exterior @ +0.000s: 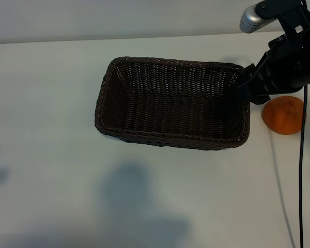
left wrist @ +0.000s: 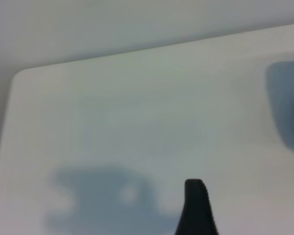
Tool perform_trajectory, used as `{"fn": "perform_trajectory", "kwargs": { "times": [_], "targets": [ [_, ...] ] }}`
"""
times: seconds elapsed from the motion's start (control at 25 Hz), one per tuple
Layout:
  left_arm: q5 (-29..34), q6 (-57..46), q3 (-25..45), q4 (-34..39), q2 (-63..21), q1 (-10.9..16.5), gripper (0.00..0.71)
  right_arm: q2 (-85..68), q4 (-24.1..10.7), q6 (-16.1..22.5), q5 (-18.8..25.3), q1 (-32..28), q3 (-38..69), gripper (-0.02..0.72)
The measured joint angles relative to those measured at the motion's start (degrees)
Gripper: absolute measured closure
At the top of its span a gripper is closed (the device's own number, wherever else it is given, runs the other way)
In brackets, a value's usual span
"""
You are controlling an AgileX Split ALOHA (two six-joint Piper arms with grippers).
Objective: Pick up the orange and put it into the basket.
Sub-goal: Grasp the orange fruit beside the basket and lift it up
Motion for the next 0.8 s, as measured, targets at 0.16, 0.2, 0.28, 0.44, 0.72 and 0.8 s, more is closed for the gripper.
{"fn": "perform_trajectory", "kwargs": {
  "times": [0.16,0.2,0.28,0.44,0.72,0.8],
  "targets": [
    [3.1,-1.8,1.2,0.9,-4.1,0.0,0.16,0.0,0.0,0.0,0.0,0.0,0.0,0.108],
    [3.6,-2.0,2.1,0.9,-5.1,0.0,0.16,0.0,0.0,0.0,0.0,0.0,0.0,0.108],
    [4.7,-2.4,4.2,0.9,-6.9,0.0,0.16,0.0,0.0,0.0,0.0,0.0,0.0,0.108],
    [5.8,-3.3,8.7,0.9,-11.2,0.0,0.16,0.0,0.0,0.0,0.0,0.0,0.0,0.108],
    [6.5,-6.6,13.8,1.0,-17.6,0.0,0.16,0.0,0.0,0.0,0.0,0.0,0.0,0.108],
    [6.6,-8.0,15.2,0.9,-18.4,0.0,0.16,0.0,0.0,0.0,0.0,0.0,0.0,0.108]
  ]
}}
